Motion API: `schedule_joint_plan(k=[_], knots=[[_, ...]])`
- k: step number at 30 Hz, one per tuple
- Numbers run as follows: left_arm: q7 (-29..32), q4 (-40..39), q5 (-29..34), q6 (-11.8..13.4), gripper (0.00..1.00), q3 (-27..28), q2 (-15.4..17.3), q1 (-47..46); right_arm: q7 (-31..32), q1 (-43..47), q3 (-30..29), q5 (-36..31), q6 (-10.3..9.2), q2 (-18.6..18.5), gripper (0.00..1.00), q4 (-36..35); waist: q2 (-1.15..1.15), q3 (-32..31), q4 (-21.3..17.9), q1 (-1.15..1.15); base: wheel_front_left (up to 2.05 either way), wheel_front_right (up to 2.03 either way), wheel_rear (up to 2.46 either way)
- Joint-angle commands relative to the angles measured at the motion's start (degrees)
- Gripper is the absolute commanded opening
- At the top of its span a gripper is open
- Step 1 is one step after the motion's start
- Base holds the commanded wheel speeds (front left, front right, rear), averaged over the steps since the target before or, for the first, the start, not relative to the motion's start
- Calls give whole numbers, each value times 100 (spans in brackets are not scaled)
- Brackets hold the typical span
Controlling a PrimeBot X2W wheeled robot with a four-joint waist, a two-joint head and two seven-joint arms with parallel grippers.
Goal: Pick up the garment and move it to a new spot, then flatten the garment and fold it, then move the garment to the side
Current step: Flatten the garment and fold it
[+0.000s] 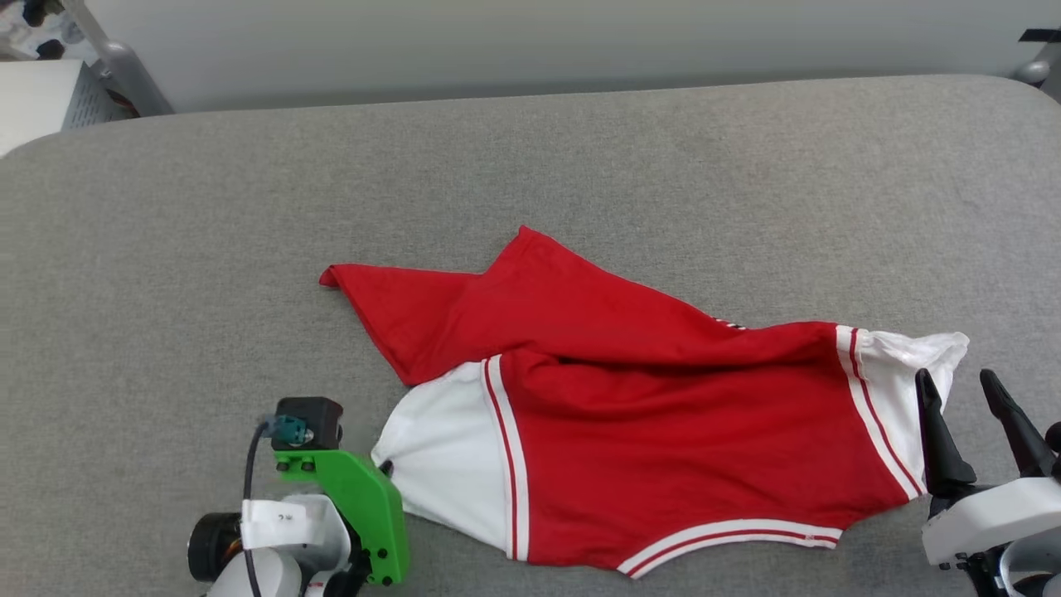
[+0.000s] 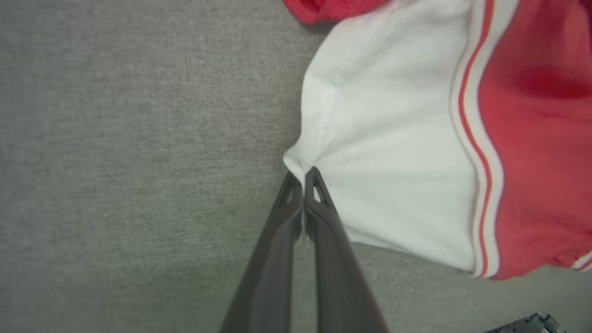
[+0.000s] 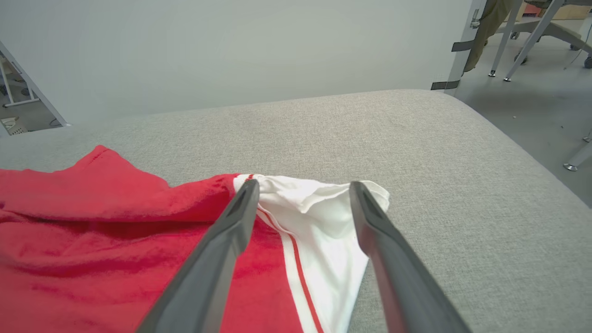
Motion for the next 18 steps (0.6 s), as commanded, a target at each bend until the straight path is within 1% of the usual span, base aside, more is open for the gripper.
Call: schedule_joint_plan(k=[1,4,8,12,18], knots=[[-105,-140,-63,26,0,111,56,69,120,31,-10,-83,-3,-78,100,11,0,-172,139,0,0,0,0],[-209,-423,-107,64,0,260,131,127,425,98,-7,-174,-3,-217,100,0,0,-284,224,0,0,0,0],[-215,-852,-164,134,0,397,225,263,1001,178,-19,-271,-3,-419,100,-35,0,-356,323,0,0,0,0],[-88,-1264,-237,196,0,431,283,464,1731,233,-71,-317,-3,-623,100,-85,0,-359,419,0,0,0,0],[233,-1751,-253,333,0,398,400,734,3047,162,-138,-237,-3,-990,100,-122,0,-214,564,0,0,0,0]])
